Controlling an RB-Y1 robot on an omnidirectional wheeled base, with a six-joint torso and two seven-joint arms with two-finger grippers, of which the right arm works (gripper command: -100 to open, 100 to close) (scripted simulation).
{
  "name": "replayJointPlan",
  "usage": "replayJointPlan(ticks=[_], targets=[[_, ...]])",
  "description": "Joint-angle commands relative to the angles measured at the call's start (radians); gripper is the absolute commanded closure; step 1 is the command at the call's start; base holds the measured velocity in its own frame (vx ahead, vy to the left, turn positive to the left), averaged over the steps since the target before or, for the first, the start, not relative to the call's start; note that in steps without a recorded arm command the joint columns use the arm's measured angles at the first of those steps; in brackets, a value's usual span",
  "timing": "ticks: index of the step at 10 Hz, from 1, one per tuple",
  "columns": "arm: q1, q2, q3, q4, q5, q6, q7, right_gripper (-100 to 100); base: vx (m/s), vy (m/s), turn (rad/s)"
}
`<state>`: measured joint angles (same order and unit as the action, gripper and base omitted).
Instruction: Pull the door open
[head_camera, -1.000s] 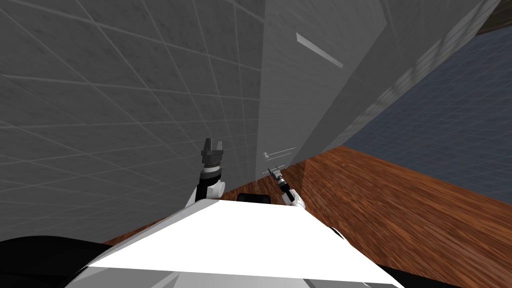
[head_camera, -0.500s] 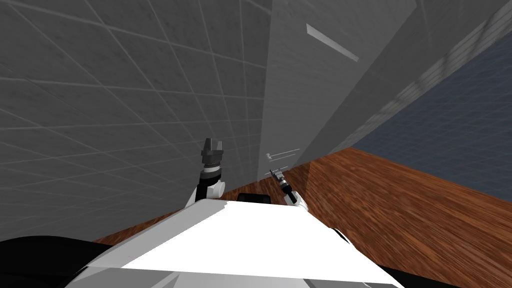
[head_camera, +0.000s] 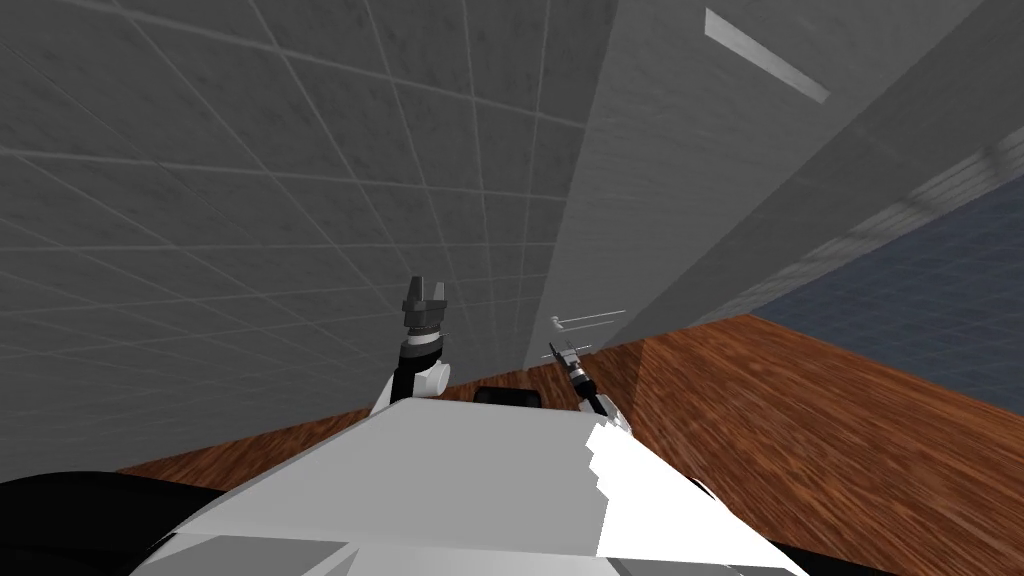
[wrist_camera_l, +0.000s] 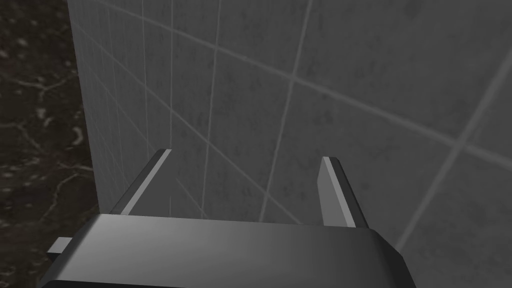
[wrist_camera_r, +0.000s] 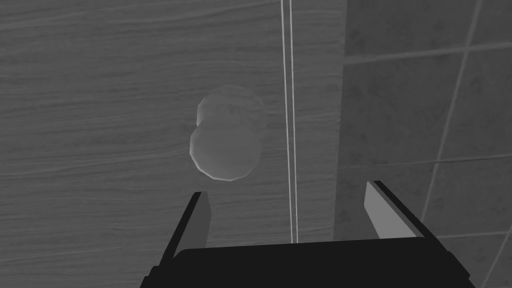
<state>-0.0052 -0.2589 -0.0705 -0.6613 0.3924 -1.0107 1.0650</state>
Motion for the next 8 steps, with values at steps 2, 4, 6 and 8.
replayJointPlan(ticks=[2,4,6,8], targets=[[0.037,-0.040,-0.036,0.007,-0.049,-0.027,-0.003,-100,0.190,0.065,0.308],[0.061,-0.062,-0.057,0.010,-0.078,-0.043,-0.004,-100,0.187,0.032,0.164],[0.087,-0.048,-0.046,-0.006,-0.070,-0.031,-0.005,-100,0.034,0.012,0.013],[0.087,-0.048,-0.046,-0.006,-0.070,-0.031,-0.005,100,-0.010,-0.008,-0.018]])
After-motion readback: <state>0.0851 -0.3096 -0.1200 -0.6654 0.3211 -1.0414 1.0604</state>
